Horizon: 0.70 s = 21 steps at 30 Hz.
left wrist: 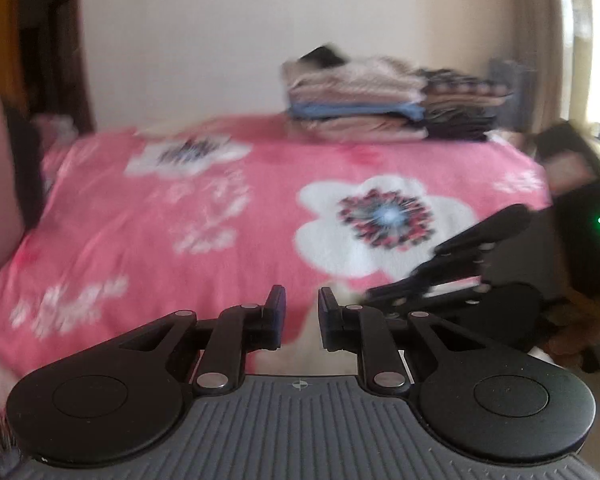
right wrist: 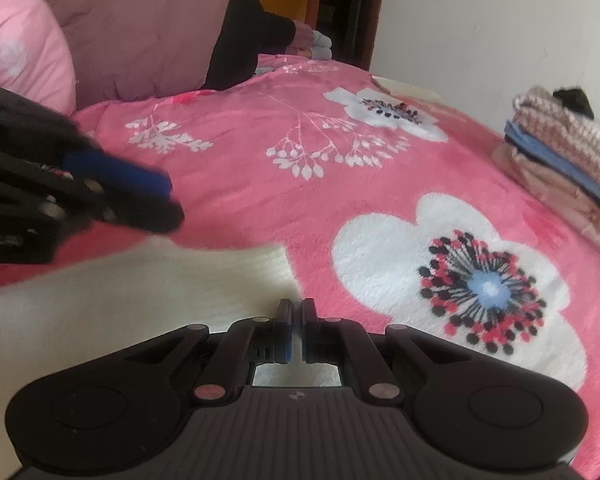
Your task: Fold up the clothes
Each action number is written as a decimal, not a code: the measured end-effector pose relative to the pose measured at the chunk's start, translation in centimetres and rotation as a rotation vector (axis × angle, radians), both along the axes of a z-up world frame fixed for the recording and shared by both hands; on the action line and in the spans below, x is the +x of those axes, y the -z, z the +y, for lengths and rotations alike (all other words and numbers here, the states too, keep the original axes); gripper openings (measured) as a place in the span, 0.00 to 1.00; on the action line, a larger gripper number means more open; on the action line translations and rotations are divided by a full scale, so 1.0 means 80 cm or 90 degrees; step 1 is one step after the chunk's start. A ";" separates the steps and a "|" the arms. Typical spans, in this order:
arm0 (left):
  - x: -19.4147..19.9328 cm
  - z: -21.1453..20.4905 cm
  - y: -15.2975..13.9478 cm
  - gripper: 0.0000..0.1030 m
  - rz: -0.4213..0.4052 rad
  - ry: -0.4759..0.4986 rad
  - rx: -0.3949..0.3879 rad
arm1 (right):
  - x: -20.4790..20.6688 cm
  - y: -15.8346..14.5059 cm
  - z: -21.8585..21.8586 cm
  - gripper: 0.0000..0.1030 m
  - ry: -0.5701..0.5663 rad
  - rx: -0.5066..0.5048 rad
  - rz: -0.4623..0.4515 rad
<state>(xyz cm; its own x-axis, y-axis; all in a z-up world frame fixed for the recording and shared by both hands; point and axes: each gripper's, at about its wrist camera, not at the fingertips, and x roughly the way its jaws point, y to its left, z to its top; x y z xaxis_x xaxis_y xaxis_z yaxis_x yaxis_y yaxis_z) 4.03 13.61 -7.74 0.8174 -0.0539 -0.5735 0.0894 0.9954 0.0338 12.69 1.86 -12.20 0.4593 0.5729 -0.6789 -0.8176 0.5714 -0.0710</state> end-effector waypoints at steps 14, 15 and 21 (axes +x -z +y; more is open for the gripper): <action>0.013 -0.034 0.044 0.17 0.053 0.029 0.089 | 0.048 -0.082 -0.149 0.28 0.122 0.158 0.132; 0.012 -0.036 0.045 0.17 0.052 0.028 0.092 | 0.041 -0.083 -0.155 0.35 0.111 0.140 0.130; 0.011 -0.040 0.047 0.18 0.051 0.023 0.103 | 0.004 -0.044 -0.142 0.35 0.041 0.003 0.115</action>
